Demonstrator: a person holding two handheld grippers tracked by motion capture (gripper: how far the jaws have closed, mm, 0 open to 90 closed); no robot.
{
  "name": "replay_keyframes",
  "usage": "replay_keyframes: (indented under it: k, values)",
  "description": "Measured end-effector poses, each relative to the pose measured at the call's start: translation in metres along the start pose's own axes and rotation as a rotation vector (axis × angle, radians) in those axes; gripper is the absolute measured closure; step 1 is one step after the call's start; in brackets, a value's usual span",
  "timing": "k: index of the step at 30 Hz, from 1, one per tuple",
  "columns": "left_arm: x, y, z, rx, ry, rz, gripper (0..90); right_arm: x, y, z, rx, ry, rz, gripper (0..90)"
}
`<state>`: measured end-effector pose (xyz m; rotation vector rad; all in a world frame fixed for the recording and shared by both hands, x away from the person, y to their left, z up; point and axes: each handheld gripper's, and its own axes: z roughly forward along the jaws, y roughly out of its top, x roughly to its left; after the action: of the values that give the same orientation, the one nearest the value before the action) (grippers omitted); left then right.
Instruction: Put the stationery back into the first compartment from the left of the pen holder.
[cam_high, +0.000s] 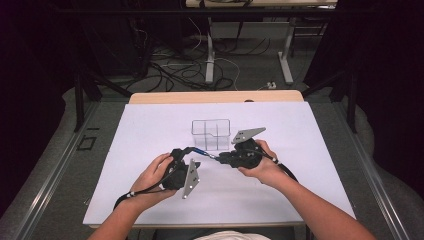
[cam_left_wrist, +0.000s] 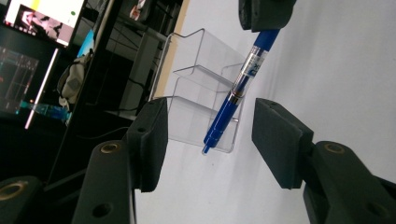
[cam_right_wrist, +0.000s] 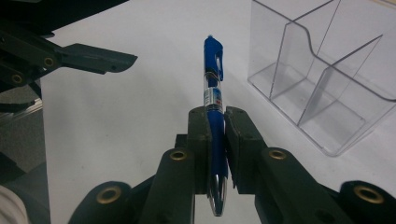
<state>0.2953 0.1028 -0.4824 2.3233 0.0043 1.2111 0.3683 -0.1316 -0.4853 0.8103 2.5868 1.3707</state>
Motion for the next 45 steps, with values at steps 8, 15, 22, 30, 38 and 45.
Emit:
replay_keyframes:
  k: [8, 15, 22, 30, 38, 45]
  values:
    - [-0.014, 0.001, 0.004, 0.0, 0.003, 0.085, 50.3, 0.003, -0.004, 0.007, 0.024, 0.019, 0.0, 80.9]
    - [-0.023, 0.003, 0.006, 0.017, -0.001, 0.161, 53.9, 0.007, -0.004, 0.012, 0.054, 0.035, 0.004, 80.9]
    - [-0.029, 0.005, 0.01, 0.042, -0.006, 0.225, 58.0, 0.012, -0.001, 0.018, 0.06, 0.05, -0.002, 80.9]
    - [-0.033, 0.003, 0.013, 0.07, -0.017, 0.27, 62.6, 0.019, 0.006, 0.023, 0.07, 0.076, -0.02, 81.0]
    - [-0.033, 0.0, 0.016, 0.101, -0.026, 0.287, 70.7, 0.023, 0.008, 0.024, 0.05, 0.087, -0.021, 81.0]
    - [-0.034, 0.0, 0.018, 0.129, -0.045, 0.324, 76.5, 0.026, 0.01, 0.024, 0.061, 0.102, -0.022, 80.9]
